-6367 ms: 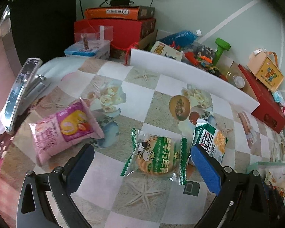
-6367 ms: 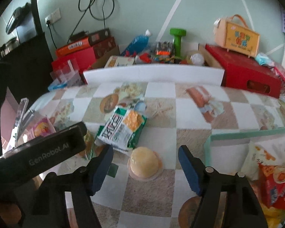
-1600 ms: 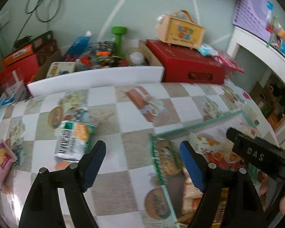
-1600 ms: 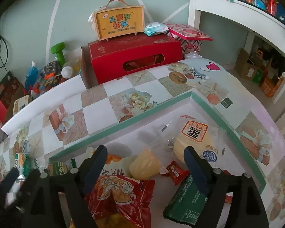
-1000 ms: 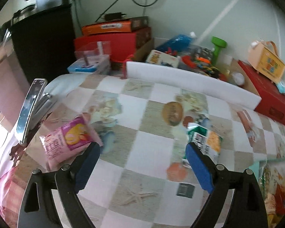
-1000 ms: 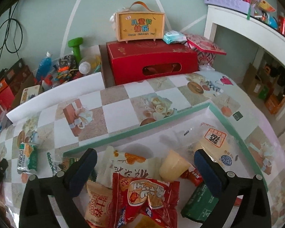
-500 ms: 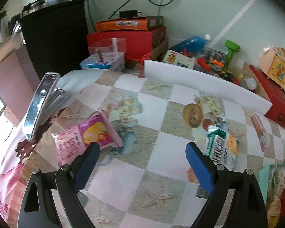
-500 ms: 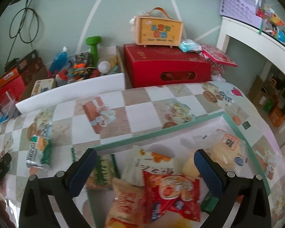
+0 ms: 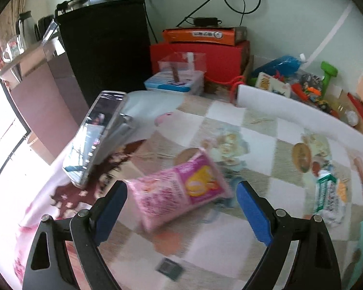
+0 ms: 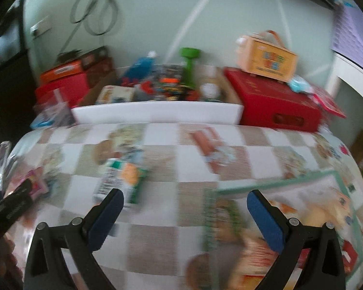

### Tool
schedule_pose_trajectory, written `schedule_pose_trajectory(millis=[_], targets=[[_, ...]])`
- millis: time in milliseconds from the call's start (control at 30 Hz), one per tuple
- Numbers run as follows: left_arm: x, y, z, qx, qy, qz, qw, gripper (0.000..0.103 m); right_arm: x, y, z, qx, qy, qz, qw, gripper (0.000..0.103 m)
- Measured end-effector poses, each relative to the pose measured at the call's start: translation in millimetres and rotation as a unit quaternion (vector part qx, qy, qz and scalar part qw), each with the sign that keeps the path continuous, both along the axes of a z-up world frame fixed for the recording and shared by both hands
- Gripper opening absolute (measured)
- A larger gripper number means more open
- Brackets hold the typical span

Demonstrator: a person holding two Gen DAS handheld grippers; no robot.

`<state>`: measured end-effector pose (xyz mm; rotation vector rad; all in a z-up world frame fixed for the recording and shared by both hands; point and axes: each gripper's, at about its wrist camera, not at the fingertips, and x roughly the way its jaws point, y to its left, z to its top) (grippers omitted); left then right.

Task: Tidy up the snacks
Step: 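Withdraw both tools toward the pink swiss-roll bag and green-white snack pack, then grasp the pink swiss-roll bag with the left gripper while the right grasps the green-white pack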

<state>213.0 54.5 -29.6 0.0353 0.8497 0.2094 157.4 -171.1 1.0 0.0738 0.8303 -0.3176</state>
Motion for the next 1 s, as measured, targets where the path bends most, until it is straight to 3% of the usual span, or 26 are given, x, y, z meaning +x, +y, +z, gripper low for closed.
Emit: schedule_pose_trajectory(millis=[200,367,600,767,867,1000], targets=[[6.8,7.4,-1.5,0.053,0.012,-0.055,0.9970,0.092,28.0,31.9,-13.2,0.005,0.009,0.038,0.999,0.103],[15.1,2.2,-14.8,0.066,0.033,-0.106,0.9916,0.092,50.0,38.9,-29.6,0.022,0.018,0.042,0.999,0.103],[24.4,-10.2,-37.5,0.070,0.062,-0.125,0.9878,0.092,70.7,40.1,-54.2,0.032,0.044,0.043,0.998,0.103],[23.0,-21.8,-35.6,0.022,0.058,-0.161,0.9850,0.092,76.3,37.7,-65.1,0.037,0.052,0.042,0.997,0.103],[26.4,-21.0,-36.0,-0.003,0.051,-0.154,0.9867,0.092,76.6,35.2,-68.5,0.045,0.054,0.039,0.997,0.102],[31.7,-14.5,-38.8,-0.025,0.052,-0.136,0.9890,0.086,74.9,34.2,-69.9,0.050,0.050,0.039,0.997,0.083]])
